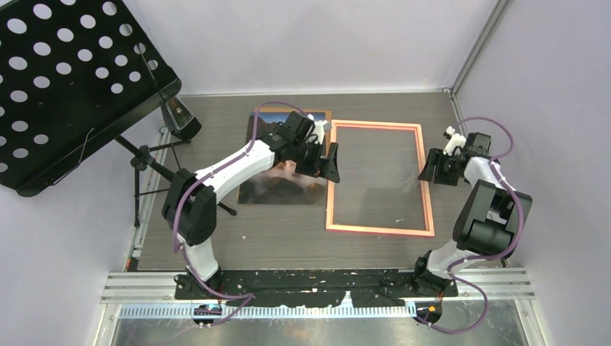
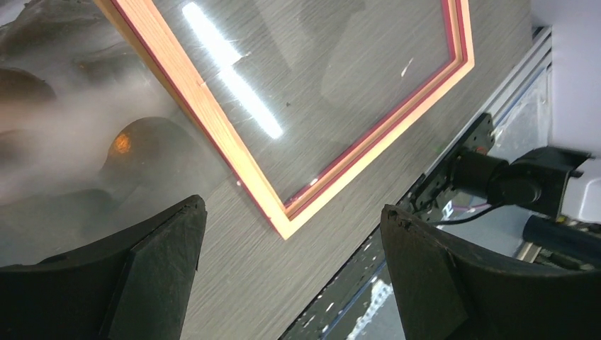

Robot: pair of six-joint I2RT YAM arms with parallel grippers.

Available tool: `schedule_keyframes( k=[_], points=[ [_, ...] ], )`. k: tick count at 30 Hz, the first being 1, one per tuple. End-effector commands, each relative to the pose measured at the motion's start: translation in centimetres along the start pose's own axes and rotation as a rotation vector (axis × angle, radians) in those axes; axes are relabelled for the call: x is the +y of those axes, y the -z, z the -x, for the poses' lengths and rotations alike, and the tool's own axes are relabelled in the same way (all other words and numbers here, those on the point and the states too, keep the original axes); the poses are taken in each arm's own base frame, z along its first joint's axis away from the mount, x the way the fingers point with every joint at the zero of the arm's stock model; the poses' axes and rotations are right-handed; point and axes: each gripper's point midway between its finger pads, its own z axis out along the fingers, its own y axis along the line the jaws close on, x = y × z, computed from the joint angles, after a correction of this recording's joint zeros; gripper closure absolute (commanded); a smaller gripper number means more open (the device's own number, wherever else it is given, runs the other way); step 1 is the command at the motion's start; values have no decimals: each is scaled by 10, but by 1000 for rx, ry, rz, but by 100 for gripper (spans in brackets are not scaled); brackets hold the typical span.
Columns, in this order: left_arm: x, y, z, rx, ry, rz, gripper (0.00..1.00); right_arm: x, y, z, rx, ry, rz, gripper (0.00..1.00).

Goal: Put the photo into the frame

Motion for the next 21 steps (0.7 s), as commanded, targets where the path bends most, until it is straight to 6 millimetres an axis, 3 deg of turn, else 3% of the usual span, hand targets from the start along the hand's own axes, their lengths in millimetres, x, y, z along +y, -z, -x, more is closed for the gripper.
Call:
schedule_keyframes(
  k=[1,9,21],
  points=[
    [-3,28,13,-96,-147,1,9,-15,6,22,-57,52,-86,40],
    [13,50,11,-143,-211,49,9,-21,0,10,-15,62,-100,44],
    [22,44,6,-114,-129,-9,10,-30,-18,-14,85,68,-151,50]
  ],
)
